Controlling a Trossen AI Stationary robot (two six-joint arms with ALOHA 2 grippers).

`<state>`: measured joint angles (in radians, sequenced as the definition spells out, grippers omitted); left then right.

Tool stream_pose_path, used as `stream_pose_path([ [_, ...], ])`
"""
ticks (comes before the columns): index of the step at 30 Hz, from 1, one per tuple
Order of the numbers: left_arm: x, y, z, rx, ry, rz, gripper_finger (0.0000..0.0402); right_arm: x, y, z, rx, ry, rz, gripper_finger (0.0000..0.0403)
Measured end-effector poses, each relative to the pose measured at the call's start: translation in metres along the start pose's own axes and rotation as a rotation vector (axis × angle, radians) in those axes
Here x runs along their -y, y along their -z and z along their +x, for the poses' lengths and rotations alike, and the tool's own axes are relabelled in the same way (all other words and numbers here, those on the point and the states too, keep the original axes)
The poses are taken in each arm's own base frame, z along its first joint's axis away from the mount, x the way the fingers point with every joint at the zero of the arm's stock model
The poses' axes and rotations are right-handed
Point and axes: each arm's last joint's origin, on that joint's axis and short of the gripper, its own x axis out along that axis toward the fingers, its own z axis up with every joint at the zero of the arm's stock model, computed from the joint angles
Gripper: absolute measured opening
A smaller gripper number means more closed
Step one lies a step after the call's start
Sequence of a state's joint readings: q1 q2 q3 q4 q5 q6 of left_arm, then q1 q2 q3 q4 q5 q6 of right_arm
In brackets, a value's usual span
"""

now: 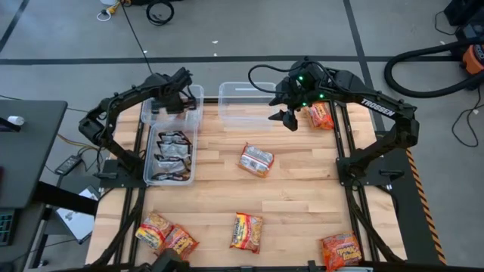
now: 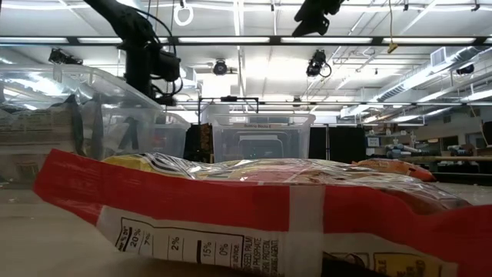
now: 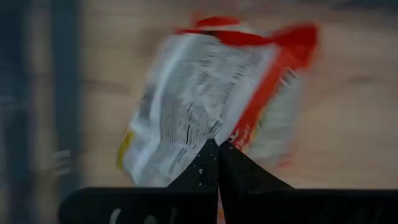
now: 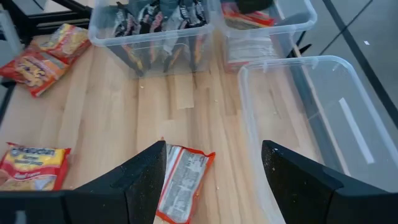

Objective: Sort Maruchan noodles
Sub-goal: Adjust the noodles pack from the bin

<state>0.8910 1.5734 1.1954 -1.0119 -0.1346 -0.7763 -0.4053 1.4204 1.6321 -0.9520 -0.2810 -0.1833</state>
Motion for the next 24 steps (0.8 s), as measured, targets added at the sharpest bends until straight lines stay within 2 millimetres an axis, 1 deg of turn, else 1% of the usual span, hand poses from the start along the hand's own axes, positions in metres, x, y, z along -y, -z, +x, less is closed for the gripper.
stream_pose_path([
  [3,0.008,-0.003,-0.001,0.021,0.094,-0.050,0.0001,0.000,0.000,0.000,0.001,-0.009,-0.003,0.0268],
  [5,0.010,-0.004,-0.001,0.013,0.131,-0.071,0.0001,0.000,0.000,0.000,0.001,-0.009,-0.004,0.0268],
  [10,0.008,-0.002,-0.004,-0.012,0.138,-0.078,0.0000,0.000,0.000,0.000,0.001,-0.009,-0.003,0.0268],
  [12,0.004,0.001,-0.005,-0.018,0.080,-0.069,0.0000,0.000,0.000,0.000,0.001,-0.009,0.002,0.0268],
  [17,-0.014,0.004,-0.006,0.025,-0.162,-0.036,0.0000,-0.001,0.001,0.000,-0.008,-0.037,0.008,0.0268],
  [20,-0.015,0.002,-0.005,0.092,-0.221,-0.028,0.0005,-0.001,0.001,0.000,-0.008,-0.037,0.008,0.0268],
  [24,-0.019,0.004,-0.002,0.137,-0.289,-0.014,0.0007,-0.001,0.001,0.000,-0.009,-0.037,0.012,0.0268],
])
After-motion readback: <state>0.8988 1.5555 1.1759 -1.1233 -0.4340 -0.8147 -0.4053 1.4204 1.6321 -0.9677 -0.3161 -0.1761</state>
